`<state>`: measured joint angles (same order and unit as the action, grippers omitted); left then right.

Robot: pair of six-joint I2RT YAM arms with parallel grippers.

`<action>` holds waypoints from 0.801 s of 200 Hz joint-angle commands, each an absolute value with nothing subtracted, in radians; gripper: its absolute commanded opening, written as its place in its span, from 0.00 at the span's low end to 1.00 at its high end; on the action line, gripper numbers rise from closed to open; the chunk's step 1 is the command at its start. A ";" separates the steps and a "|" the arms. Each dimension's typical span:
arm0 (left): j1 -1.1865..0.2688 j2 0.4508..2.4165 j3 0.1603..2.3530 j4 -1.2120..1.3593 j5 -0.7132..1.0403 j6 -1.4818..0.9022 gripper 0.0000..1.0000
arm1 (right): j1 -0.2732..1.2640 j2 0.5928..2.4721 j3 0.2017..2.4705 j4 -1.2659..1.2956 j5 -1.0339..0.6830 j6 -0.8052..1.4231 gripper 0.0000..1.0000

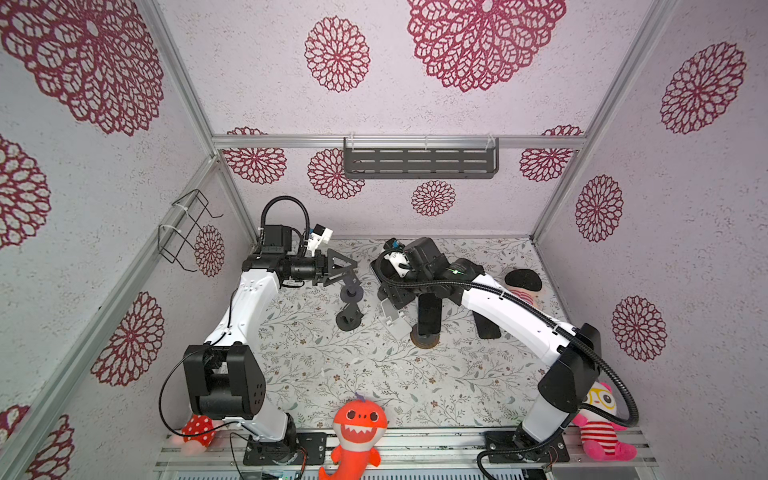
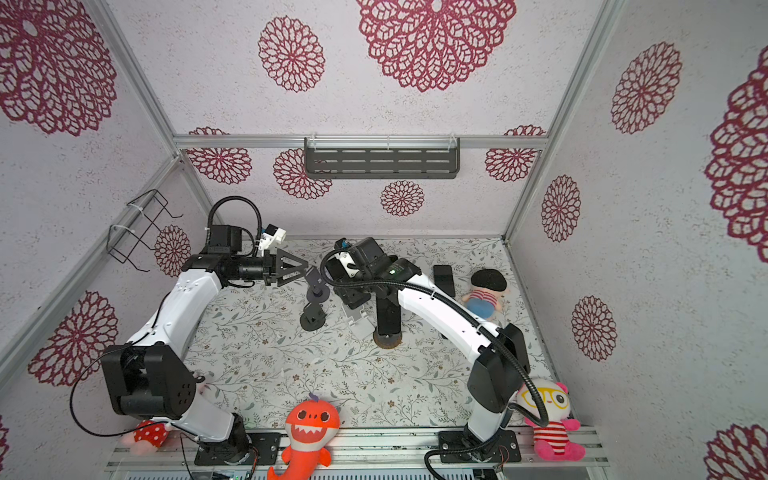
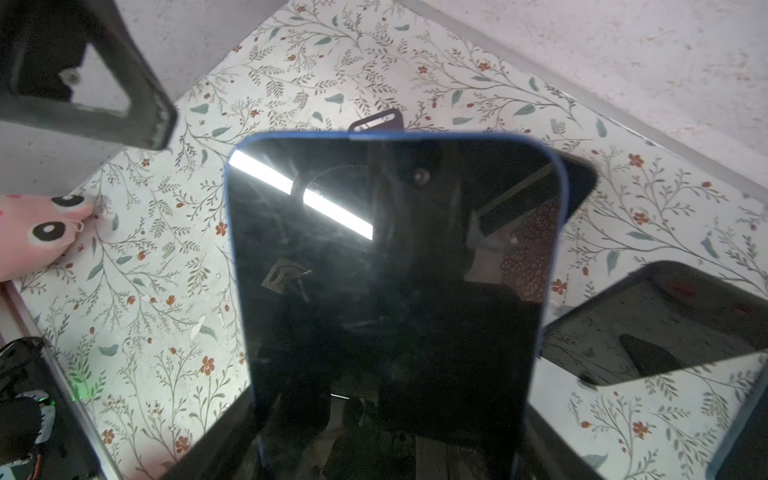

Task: Remove the phone from the phone stand
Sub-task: 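Open and withdraw the left gripper while the right gripper pulls the phone away, then carry the blue-cased phone with the right gripper toward the flat black phones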

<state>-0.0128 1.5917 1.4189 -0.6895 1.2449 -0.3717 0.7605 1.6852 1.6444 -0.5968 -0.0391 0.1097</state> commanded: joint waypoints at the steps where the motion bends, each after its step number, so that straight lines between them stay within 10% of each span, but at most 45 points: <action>1: -0.009 1.571 1.404 -0.647 1.245 -0.376 0.70 | 0.695 1.554 1.640 -0.523 0.004 0.172 0.42; 160: -0.051 1.575 1.377 -0.630 1.038 -0.354 0.68 | 0.206 1.522 1.423 -0.636 0.058 0.226 0.39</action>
